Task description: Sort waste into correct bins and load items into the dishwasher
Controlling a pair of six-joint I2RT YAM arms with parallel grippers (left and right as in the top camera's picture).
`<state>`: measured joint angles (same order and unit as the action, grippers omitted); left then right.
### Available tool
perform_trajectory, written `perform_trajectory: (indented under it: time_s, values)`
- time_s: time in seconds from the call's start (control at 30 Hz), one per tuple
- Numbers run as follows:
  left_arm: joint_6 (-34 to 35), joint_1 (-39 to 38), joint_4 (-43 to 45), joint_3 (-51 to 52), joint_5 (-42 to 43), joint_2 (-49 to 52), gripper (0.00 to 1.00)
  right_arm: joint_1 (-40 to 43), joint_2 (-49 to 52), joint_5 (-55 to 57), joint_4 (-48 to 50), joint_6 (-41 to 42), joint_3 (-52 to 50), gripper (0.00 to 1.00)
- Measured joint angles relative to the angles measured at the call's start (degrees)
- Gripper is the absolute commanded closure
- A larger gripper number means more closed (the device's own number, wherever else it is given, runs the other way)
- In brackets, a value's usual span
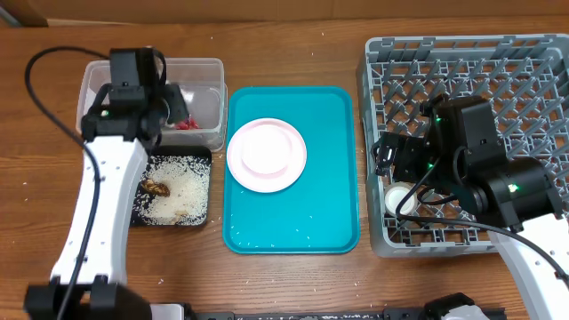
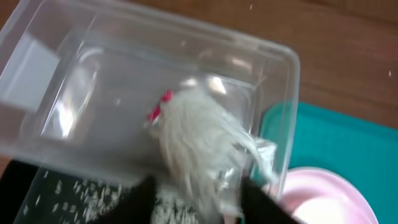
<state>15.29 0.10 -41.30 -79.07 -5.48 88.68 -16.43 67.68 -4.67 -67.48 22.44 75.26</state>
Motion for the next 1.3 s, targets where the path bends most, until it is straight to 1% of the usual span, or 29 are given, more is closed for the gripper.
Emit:
perform_trajectory:
  time_s: [0.03, 0.13, 0.17, 0.23, 0.3, 0.33, 0.37, 0.4, 0.47, 0.6, 0.67, 0.77, 0.9, 0.97, 1.0, 1.03, 1.1, 1.13, 1.17, 1.23, 1.27, 1.3]
  values:
    - [-0.4, 0.0, 1.7, 0.0, 0.0, 1.3, 0.19, 0.0, 0.0, 0.0, 0.0, 0.0, 0.0, 0.0]
    - [-0.9, 0.0, 1.7, 0.0, 0.1, 4.6, 0.19, 0.0, 0.0, 0.0, 0.0, 0.0, 0.0, 0.0]
    - [-1.0, 0.0, 0.3, 0.0, 0.1, 5.2, 0.19, 0.0, 0.0, 0.0, 0.0, 0.0, 0.0, 0.0]
    - [-1.0, 0.0, -4.1, -0.1, 0.3, 5.5, 0.22, 0.0, 0.0, 0.0, 0.0, 0.0, 0.0, 0.0]
    - [-1.0, 0.0, -9.0, -1.3, 0.5, 5.2, 0.27, 0.0, 0.0, 0.0, 0.0, 0.0, 0.0, 0.0]
    - [-1.2, 0.0, -12.7, -2.8, 0.7, 5.1, 0.27, 0.0, 0.0, 0.0, 0.0, 0.0, 0.0, 0.0]
    - [-1.4, 0.0, -15.5, -4.0, 1.2, 4.5, 0.2, 0.0, 0.0, 0.0, 0.0, 0.0, 0.0, 0.0]
    - [-1.7, 0.0, -18.0, -5.2, 1.5, 3.6, 0.0, 0.0, 0.0, 0.0, 0.0, 0.0, 0.0, 0.0]
    - [-2.1, 0.0, -24.9, -8.5, 3.2, -1.4, 0.0, 0.0, 0.0, 0.0, 0.0, 0.0, 0.0, 0.0]
    - [-2.2, -0.3, -32.2, -10.8, 6.1, -12.1, 0.0, 0.0, 0.0, 0.0, 0.0, 0.0, 0.0, 0.0]
    - [-2.2, -0.5, -34.1, -11.5, 7.9, -17.0, 0.0, 0.0, 0.0, 0.0, 0.0, 0.0, 0.0, 0.0]
    - [-2.2, -0.5, -34.6, -11.7, 9.6, -21.2, 0.0, 0.0, 0.0, 0.0, 0.0, 0.0, 0.0, 0.0]
    - [-2.2, -0.9, -36.4, -11.7, 9.9, -21.4, 0.0, 0.0, 0.0, 0.0, 0.0, 0.0, 0.0, 0.0]
    - [-2.3, -1.6, -36.2, -11.3, 9.2, -21.6, 0.0, 0.0, 0.0, 0.0, 0.0, 0.0, 0.0, 0.0]
    - [-2.4, -2.1, -34.6, -10.7, 8.6, -22.1, 0.0, 0.0, 0.0, 0.0, 0.0, 0.0, 0.0, 0.0]
    - [-2.8, -2.6, -32.7, -9.9, 8.2, -22.8, 0.0, 0.0, 0.0, 0.0, 0.0, 0.0, 0.0, 0.0]
    - [-4.7, -3.8, -25.7, -6.1, 7.5, -25.6, 0.0, 0.0, 0.0, 0.0, 0.0, 0.0, 0.0, 0.0]
    - [-5.8, -4.3, -23.0, -3.9, 7.3, -27.1, 0.0, 0.0, 0.0, 0.0, 0.0, 0.0, 0.0, 0.0]
    - [-7.2, -5.0, -18.4, 0.1, 7.3, -29.7, 0.0, 0.0, 0.0, 0.0, 0.0, 0.0, 0.0, 0.0]
    - [-9.3, -5.4, -12.2, 7.0, 7.7, -34.1, 0.0, 0.0, 0.0, 0.0, 0.0, 0.0, 0.0, 0.0]
    - [-9.9, -5.4, -10.2, 10.0, 7.9, -36.0, 0.0, 0.0, 0.0, 0.0, 0.0, 0.0, 0.0, 0.0]
    - [-10.6, -5.4, -5.6, 15.1, 8.2, -39.0, 0.0, 0.0, 0.0, 0.0, 0.0, 0.0, 0.0, 0.0]
